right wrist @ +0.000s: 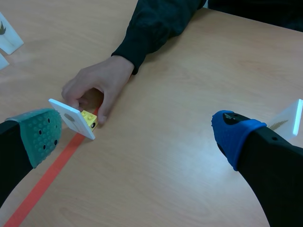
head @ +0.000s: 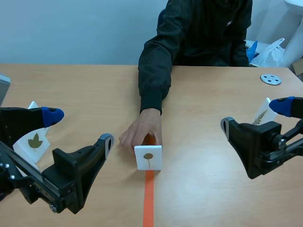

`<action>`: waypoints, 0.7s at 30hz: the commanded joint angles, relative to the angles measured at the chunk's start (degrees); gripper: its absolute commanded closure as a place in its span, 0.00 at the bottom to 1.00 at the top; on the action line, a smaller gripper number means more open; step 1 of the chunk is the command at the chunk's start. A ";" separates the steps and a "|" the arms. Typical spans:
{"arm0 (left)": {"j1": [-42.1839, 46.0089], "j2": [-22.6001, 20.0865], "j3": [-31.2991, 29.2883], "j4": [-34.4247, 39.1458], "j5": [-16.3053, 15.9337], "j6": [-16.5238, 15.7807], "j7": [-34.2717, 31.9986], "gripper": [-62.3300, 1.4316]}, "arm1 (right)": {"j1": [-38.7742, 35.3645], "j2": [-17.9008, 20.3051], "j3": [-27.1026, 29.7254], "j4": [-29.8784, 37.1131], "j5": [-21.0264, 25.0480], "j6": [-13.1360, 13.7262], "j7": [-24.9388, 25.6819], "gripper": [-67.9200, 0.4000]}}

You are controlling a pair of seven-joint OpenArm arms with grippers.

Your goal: Sort the leaf by its shape. The table is split by an orange tape line. A compound leaf with several leaflets goes to the left side, a simple leaf with one blade goes to the right side. Return to the home posture when a red brick is placed on the table.

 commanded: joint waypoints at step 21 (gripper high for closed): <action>-2.82 -0.20 1.86 -5.90 0.90 -0.55 -1.05 0.00 | 0.81 0.50 0.48 0.42 0.39 0.00 1.05 0.00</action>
